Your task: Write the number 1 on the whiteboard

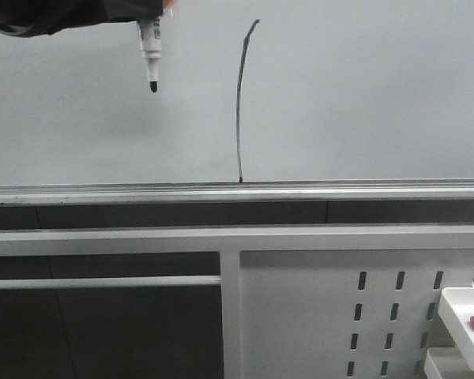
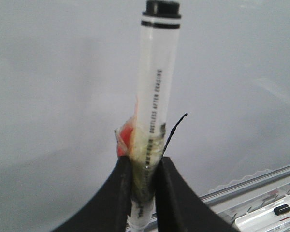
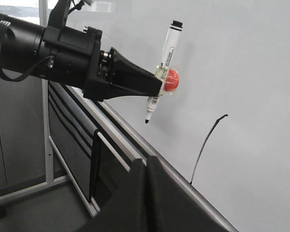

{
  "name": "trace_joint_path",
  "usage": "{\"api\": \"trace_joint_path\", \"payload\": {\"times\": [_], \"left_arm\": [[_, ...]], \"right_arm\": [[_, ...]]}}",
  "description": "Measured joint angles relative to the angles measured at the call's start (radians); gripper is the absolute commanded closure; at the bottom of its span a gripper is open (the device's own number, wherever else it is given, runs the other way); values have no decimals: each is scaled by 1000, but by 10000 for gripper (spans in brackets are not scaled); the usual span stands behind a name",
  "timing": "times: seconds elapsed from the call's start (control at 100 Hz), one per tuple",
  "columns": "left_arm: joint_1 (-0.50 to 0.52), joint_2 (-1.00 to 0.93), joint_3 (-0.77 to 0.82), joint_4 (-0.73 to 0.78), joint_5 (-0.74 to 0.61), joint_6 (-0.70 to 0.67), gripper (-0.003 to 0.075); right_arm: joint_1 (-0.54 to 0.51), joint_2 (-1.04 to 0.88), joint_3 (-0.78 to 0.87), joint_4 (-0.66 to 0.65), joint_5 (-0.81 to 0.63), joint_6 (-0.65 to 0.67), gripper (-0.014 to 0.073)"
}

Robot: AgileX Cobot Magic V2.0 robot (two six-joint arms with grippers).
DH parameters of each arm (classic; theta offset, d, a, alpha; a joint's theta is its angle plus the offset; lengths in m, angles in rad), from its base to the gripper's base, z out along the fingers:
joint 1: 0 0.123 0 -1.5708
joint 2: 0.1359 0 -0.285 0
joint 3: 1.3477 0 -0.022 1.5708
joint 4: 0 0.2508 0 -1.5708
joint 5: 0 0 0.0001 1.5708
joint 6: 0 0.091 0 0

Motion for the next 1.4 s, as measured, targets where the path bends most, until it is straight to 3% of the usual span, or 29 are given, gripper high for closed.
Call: {"api": "trace_joint_path", "payload": {"times": [0.21, 0.62, 1.07, 1.4], "left_arm": [[0, 14, 0, -67, -11, -2, 740], [93, 56, -8, -72, -20, -2, 740], [102, 56, -41, -68, -5, -2, 740], [203, 56, -41, -87, 177, -2, 740]], "right_arm": [[0, 0, 0, 0, 5, 0, 651], [0, 0, 0, -2, 6, 0, 651], [0, 0, 0, -2, 28, 0, 651], [0, 0, 0, -2, 32, 2, 651]]}}
